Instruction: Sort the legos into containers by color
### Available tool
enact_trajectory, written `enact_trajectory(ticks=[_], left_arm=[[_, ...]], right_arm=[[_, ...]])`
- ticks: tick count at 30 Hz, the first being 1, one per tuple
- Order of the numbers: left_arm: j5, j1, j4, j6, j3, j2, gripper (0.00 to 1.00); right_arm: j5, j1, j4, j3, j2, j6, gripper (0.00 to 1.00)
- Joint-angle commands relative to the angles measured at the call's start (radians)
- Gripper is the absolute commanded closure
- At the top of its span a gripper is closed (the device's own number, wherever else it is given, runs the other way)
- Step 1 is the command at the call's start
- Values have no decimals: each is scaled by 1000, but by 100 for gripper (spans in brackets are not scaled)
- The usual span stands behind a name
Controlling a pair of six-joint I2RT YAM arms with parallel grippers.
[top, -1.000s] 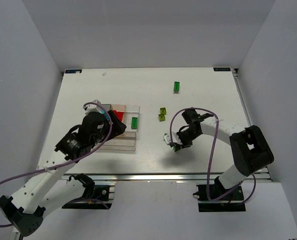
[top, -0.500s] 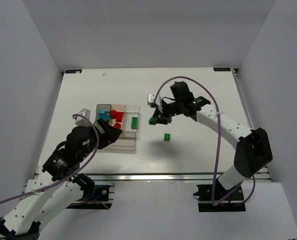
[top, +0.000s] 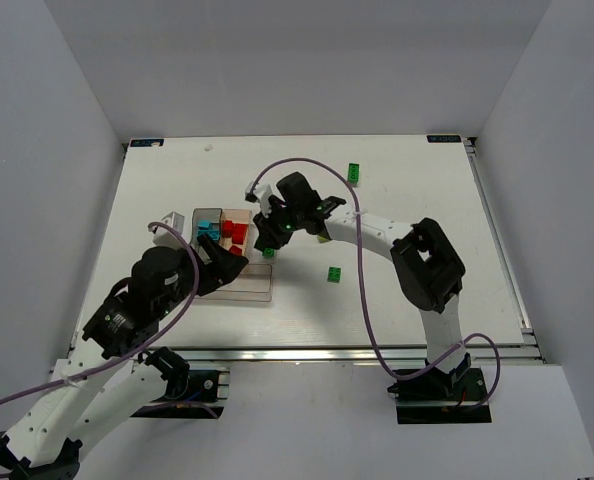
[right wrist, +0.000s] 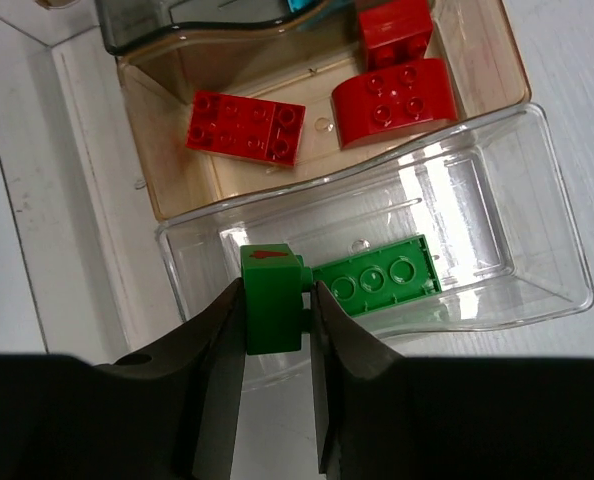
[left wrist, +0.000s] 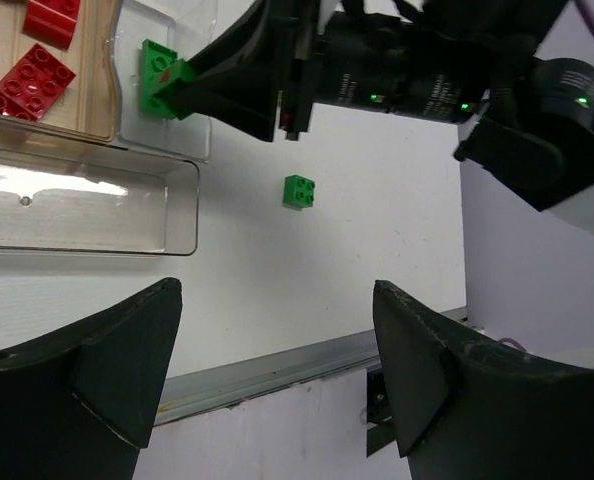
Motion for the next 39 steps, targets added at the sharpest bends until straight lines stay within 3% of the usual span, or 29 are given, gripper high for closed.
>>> enact_trajectory(ticks=[1,4,5,12,13,14,15,16,17,18,19,20,23,24,27,31,39], left_arm=[[55,0,29,9,32,11,14],[106,0,81,11,28,61,14],[120,0,112,18,28,79,14],[235,-10,233,80,74,250,25],[250,-10,248,83,78,264,29],[259,-10,277,88,80,288,44],[269,-10,290,89,78,305,53],[282,-22,303,88,86,352,65],[290,-34,305,88,93,383,67],[296,-45,308,88,101,415,68],[296,-59,314,88,110,452,69],[295,-72,314,91,133,489,68],[252,-152,296,104,223,657,44],[228,-177,278,107,263,761,35],[110,-273,144,114,443,990,25],[-1,-347,-7,111,612,1214,21],[-145,-378,-77,157,816,1457,16]], right_arm=[[49,-5,47,51,1,44,69],[14,-14,32,48,-6,31,45],[4,-10,27,47,-15,28,42],[-69,-46,9,36,-130,88,39],[-82,-63,0,30,-160,116,42],[-83,-80,-8,13,-179,132,45],[-57,-97,-19,2,-196,146,50],[-40,-125,-26,-46,-249,180,66],[-18,-164,-23,-80,-281,215,77],[43,-186,-23,-108,-312,237,100],[68,-253,-52,-129,-361,248,100],[90,-276,-72,-148,-384,257,100],[95,-399,-164,-228,-453,254,98],[67,-422,-198,-248,-460,249,72],[-18,-577,-296,-297,-498,242,48],[-65,-694,-298,-387,-565,242,42],[-123,-819,-310,-464,-634,205,39]])
